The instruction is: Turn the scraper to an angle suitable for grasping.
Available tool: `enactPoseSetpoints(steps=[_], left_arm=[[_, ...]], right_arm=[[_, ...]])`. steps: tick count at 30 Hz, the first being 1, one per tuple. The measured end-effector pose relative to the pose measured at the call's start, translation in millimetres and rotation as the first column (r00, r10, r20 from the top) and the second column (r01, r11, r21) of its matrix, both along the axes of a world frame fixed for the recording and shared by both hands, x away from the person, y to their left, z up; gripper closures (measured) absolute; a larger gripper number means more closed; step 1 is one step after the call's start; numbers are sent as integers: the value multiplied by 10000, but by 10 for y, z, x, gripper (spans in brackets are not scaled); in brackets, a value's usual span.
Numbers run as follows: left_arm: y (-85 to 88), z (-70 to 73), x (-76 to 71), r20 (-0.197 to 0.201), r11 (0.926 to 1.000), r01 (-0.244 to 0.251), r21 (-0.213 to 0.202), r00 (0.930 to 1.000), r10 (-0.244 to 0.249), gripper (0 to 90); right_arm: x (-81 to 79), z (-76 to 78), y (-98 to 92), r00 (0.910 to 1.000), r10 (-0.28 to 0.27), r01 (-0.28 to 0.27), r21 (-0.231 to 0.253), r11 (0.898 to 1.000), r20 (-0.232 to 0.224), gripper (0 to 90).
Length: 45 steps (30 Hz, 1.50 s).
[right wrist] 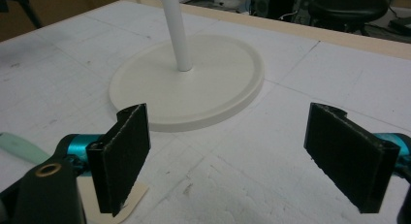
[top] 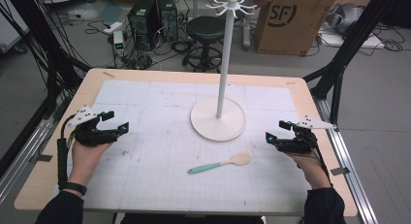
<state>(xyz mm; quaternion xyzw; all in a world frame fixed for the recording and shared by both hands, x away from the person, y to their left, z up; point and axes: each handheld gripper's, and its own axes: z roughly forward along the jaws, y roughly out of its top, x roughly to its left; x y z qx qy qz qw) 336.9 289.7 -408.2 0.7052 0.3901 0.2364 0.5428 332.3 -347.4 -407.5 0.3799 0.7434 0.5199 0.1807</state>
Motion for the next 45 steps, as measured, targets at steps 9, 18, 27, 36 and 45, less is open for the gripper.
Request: enactPoseSetpoints(steps=[9,18,27,36,45], left_arm=[[31,8,-22,-66,9999,15,-172,10000,-16,203],[26,-19,-16,-185,9999,71,120,9998,-69,202],[55,-65,-5,-397,9996,28,265,9992,-17,197],[68,-61,-8,-360,9998,14,212,9994,-6,198],[63,-60,-11,-364,9996,66,259,9993,-56,197]], right_arm=[[-8,15,-54,10000,-30,29,70,10000,89,159],[-6,25,-31,9995,280,-282,97,9996,159,159],[-1,8,185,9851,1711,-1711,-34,9853,145,160],[20,-83,664,9449,3266,-3273,-439,9439,-229,162],[10,-150,955,9201,3889,-3915,-705,9175,-471,163]])
